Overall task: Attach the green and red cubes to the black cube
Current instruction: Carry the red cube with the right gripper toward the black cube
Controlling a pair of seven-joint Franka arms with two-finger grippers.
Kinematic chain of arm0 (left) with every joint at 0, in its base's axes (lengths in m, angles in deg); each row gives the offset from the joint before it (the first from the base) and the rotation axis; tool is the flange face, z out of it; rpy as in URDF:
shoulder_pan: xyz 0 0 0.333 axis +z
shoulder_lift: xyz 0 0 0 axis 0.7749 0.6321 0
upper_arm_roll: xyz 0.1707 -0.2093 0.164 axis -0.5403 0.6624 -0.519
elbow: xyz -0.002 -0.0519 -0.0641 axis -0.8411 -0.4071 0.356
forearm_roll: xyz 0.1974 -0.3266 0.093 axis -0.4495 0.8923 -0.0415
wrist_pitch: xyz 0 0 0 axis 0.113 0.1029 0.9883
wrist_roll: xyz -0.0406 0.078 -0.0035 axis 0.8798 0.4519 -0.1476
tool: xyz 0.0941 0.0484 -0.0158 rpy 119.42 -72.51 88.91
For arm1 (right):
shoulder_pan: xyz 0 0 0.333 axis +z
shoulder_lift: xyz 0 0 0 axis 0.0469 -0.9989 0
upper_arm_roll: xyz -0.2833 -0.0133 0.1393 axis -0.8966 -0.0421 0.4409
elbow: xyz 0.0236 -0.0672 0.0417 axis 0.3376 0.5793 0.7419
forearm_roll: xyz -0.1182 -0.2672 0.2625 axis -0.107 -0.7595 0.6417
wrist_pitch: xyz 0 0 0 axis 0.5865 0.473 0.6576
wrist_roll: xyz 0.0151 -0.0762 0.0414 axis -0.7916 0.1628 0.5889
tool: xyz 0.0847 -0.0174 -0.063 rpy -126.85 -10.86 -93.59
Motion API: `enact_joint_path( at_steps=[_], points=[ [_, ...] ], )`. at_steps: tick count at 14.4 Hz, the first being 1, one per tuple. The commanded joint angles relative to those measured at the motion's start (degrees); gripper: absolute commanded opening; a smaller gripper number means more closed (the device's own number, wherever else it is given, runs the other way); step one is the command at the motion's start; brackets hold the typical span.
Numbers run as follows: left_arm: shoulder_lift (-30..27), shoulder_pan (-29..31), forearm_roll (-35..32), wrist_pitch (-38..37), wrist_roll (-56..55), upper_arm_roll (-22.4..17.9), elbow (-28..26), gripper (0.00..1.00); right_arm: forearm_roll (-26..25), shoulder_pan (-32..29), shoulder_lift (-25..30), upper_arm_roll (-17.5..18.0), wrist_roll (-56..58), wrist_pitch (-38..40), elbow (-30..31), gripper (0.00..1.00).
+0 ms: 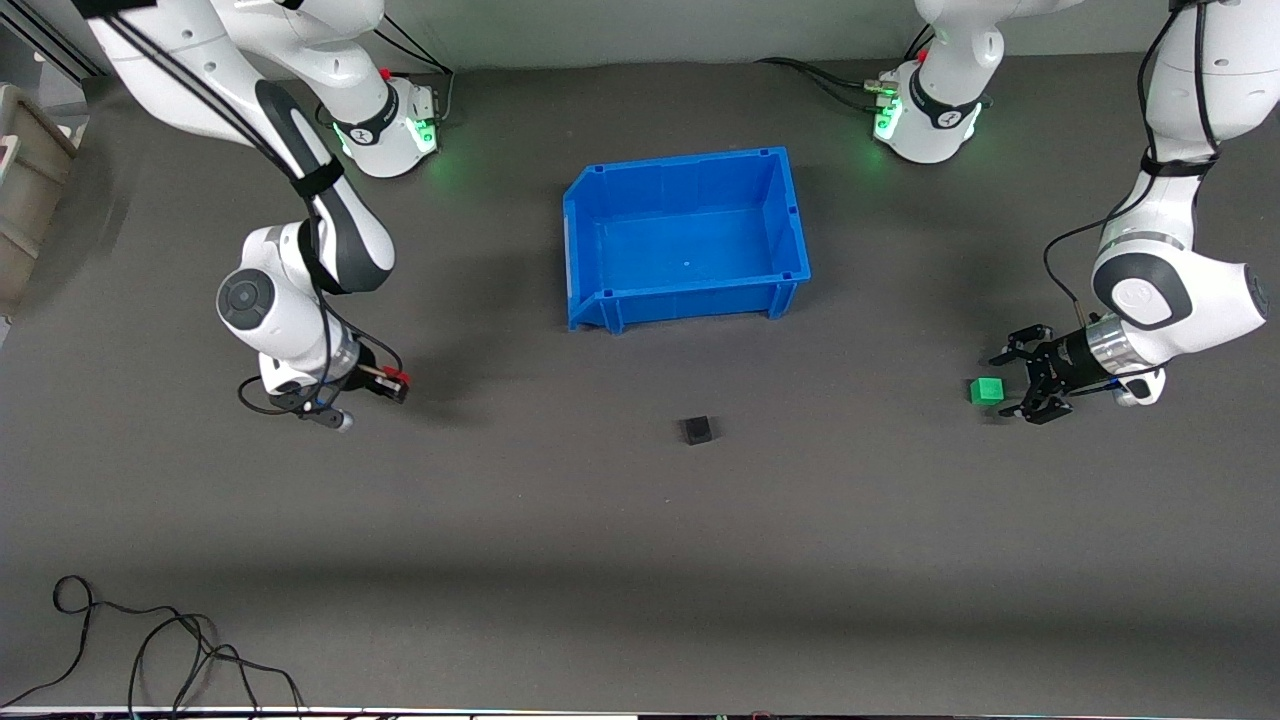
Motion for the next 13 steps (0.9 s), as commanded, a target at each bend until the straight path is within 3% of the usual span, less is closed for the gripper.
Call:
enact_joint_path(
  at_steps=[1, 3, 5, 7, 9, 11, 13],
  points=[
    [-0.01, -0.60, 2.51, 0.96, 1.13, -0.17, -0.54, 0.51, 2.12, 0.26, -3.19, 2.55, -14.58, 6.43, -8.98, 0.00],
    [-0.01, -0.51, 2.60, 0.61, 0.96, -0.17, -0.19, 0.34, 6.94, 0.34, -7.49, 5.54, -22.68, 6.44, -15.47, 0.00],
    [-0.19, -0.43, 2.51, 0.08, 0.52, -0.17, 0.25, 0.33, 9.60, 2.96, -12.93, 7.39, -32.77, 6.53, -23.99, 0.00],
    [-0.80, -0.51, 2.51, -0.36, -0.70, -0.17, 1.57, 0.33, 8.73, 7.18, -20.39, 7.22, -46.56, 9.32, -36.18, 0.00],
    [-1.24, -0.60, 1.99, -2.80, -5.17, -0.17, 3.76, 0.33, 6.71, 9.04, -29.79, 7.30, -56.77, 18.44, -52.44, 0.00],
    [-1.42, -3.48, 1.90, -4.84, -9.74, -0.08, 6.40, 0.33, 3.55, 11.84, -35.35, 7.13, -64.70, 20.94, -60.30, 0.00],
    [-0.98, -8.22, 1.90, -4.67, -15.10, -0.08, 8.77, 0.33, 2.84, 14.48, -39.22, 7.13, -69.01, 20.68, -62.78, 0.00]
  ],
)
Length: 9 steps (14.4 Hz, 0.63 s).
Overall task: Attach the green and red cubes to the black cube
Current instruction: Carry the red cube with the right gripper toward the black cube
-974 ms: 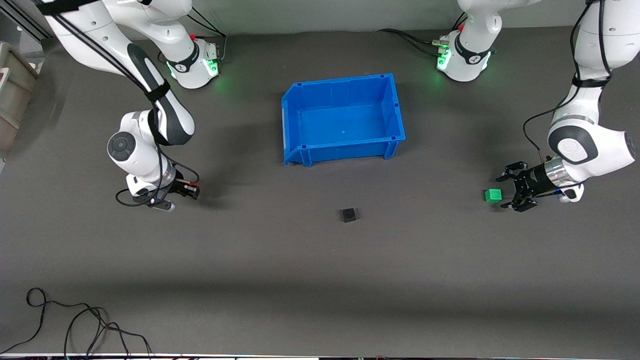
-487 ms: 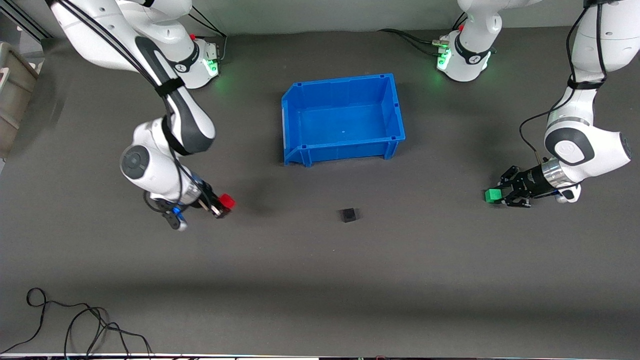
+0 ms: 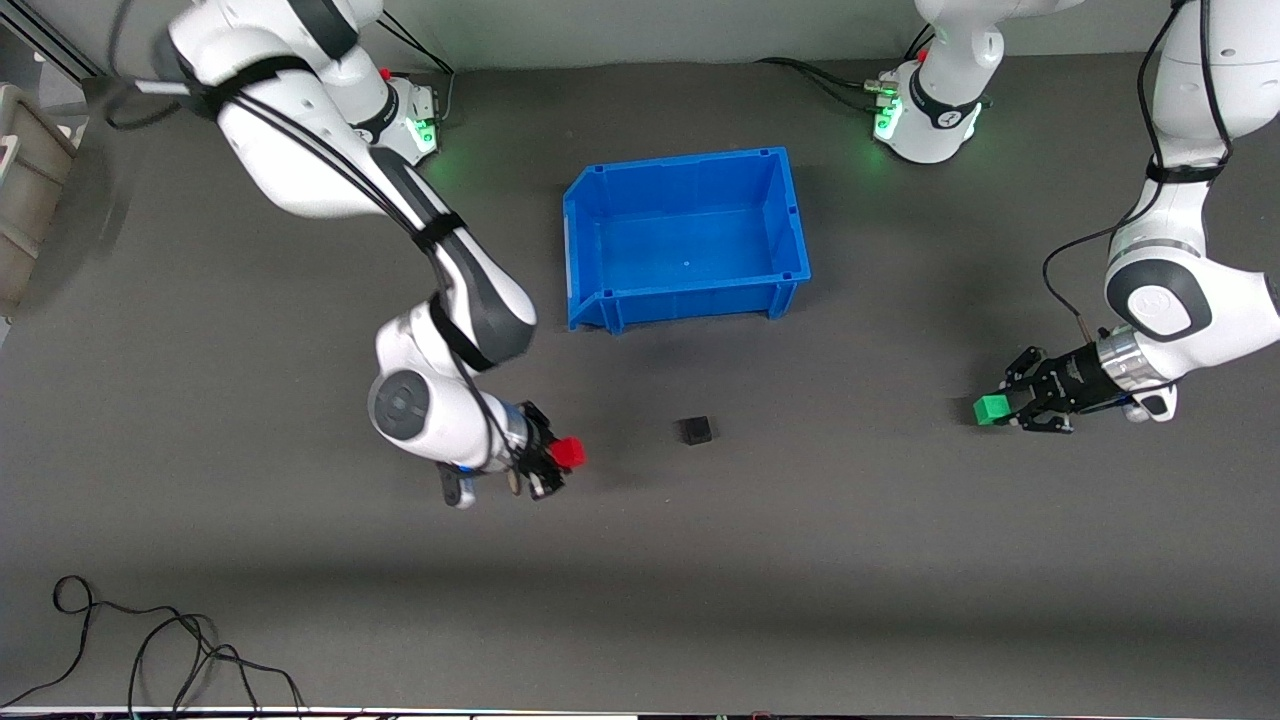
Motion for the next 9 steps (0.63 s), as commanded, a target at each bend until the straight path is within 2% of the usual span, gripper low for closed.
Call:
enact_joint_path(
  at_steps=[1, 5, 9],
  points=[
    [0.10, -7.58, 0.20, -0.56, -8.16, -0.60, 3.45, 0.33, -3.37, 3.29, -8.45, -0.18, -7.69, 2.15, -9.91, 0.00],
    [0.88, -17.78, 0.90, 1.54, -11.69, -0.51, 5.13, 0.33, -4.61, 4.61, -10.13, 0.52, -18.84, 2.41, -11.24, 0.00],
    [3.43, -28.32, 0.99, 10.84, -21.69, -0.42, 5.05, 0.29, -4.70, 7.15, -10.92, 0.61, -27.54, 2.24, -12.46, 0.00]
  ],
)
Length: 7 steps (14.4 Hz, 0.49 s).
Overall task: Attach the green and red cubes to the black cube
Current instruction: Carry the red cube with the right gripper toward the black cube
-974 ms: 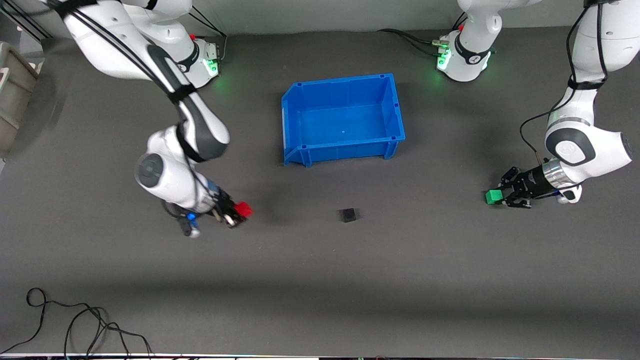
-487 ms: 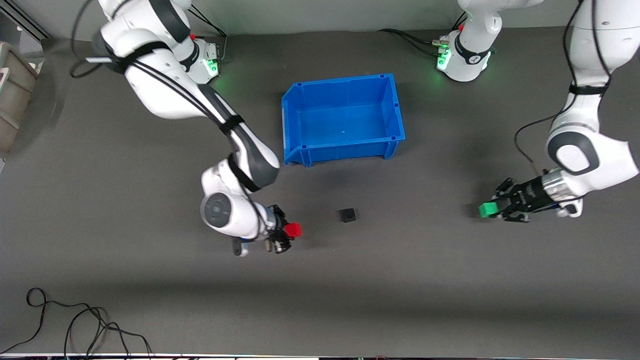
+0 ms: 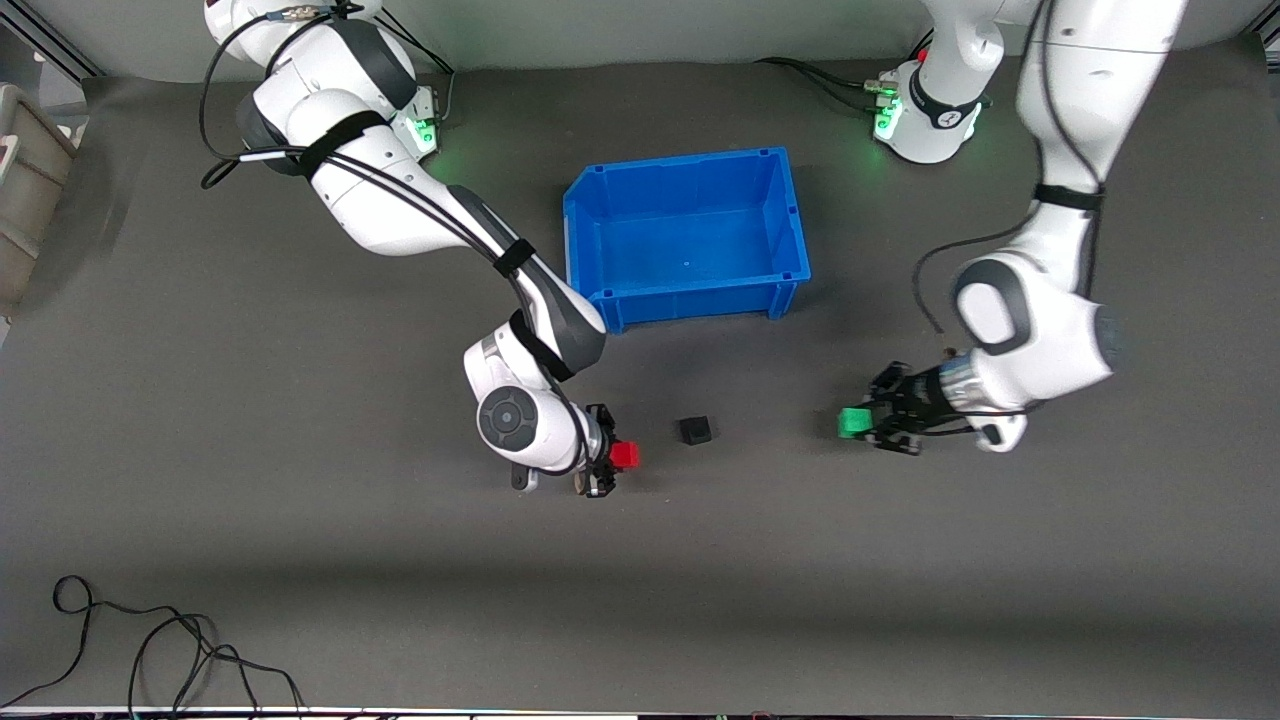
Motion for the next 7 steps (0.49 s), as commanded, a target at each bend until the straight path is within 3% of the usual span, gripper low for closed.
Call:
enact_joint_path(
  at_steps=[1, 7],
  points=[
    [2.61, -7.47, 1.22, 5.83, -6.64, -1.06, 0.65, 0.29, -1.22, 2.03, -2.36, 0.05, -7.44, 1.42, -5.31, 0.00],
    [10.25, -14.69, 5.53, 12.43, -18.24, 0.44, 8.28, 0.28, -2.18, 5.46, -6.41, 0.66, -9.22, -0.60, -8.23, 0.00]
  ],
)
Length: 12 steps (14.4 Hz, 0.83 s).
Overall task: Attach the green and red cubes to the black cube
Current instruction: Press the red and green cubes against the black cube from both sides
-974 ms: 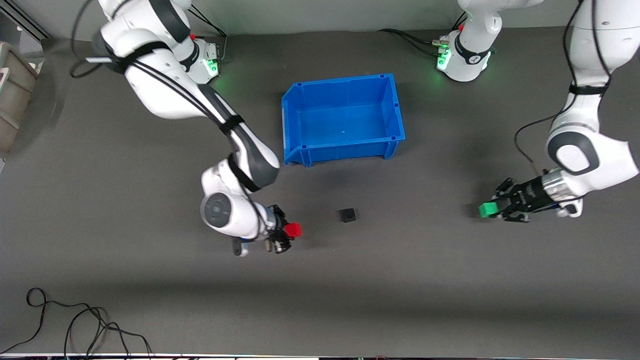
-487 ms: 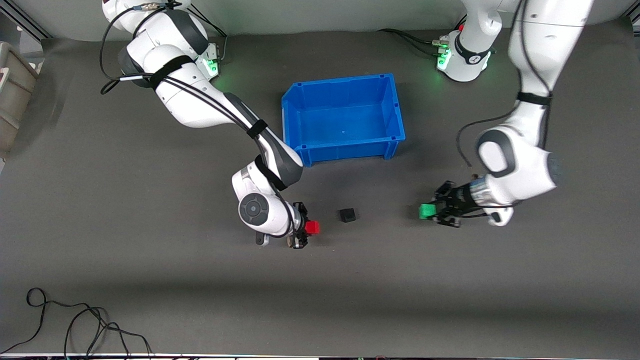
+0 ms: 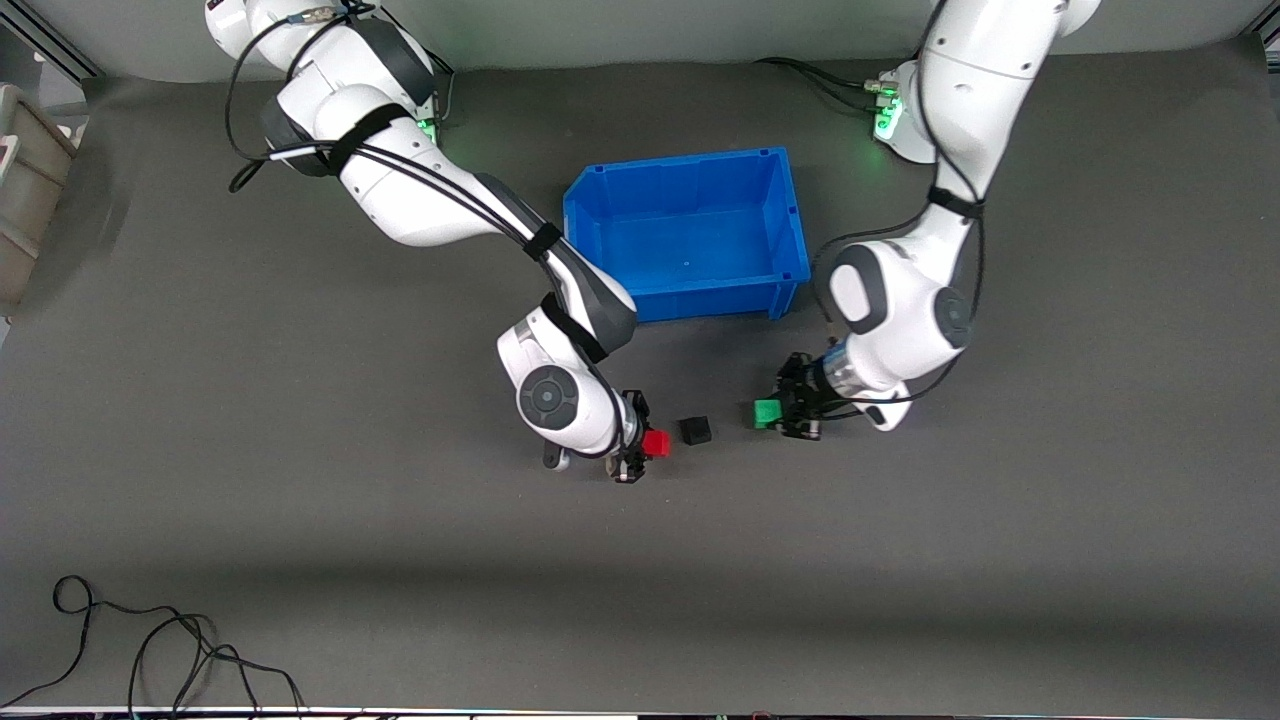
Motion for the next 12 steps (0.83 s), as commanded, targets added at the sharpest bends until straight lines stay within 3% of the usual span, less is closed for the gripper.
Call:
enact_joint_path(
  at_steps=[1, 7, 8, 9, 10, 11, 12],
  points=[
    [5.19, -2.68, 0.91, 2.12, -6.85, -0.60, 6.54, 0.28, -2.59, 1.74, -3.39, 0.43, -2.46, -2.53, -4.12, 0.00],
    [7.57, -5.32, 0.91, 5.11, -9.93, -0.51, 8.31, 0.28, -3.74, 2.44, -4.62, 0.43, -2.28, -5.01, -4.56, 0.03],
    [7.84, -5.58, 0.91, 5.20, -10.20, -0.51, 8.49, 0.28, -4.79, 2.79, -4.62, 0.43, -2.11, -4.92, -4.30, 0.18],
    [7.92, -5.67, 0.91, 5.20, -10.20, -0.51, 8.84, 0.28, -6.01, 2.97, -4.62, 0.34, -1.58, -4.40, -4.12, 0.55],
    [7.93, -5.67, 0.91, 5.20, -10.20, -0.51, 8.84, 0.30, -6.29, 3.06, -4.62, 0.26, -0.71, -3.00, -4.21, 0.80],
    [7.93, -5.67, 0.74, 5.20, -10.12, -0.51, 8.84, 0.44, -5.86, 3.15, -3.67, 0.08, 1.65, -1.86, -3.95, 0.98],
    [7.93, -5.67, 0.56, 5.20, -10.11, -0.51, 9.02, 0.56, -3.85, 3.32, -1.65, -0.36, 4.20, -0.98, -2.99, 1.00]
  ],
)
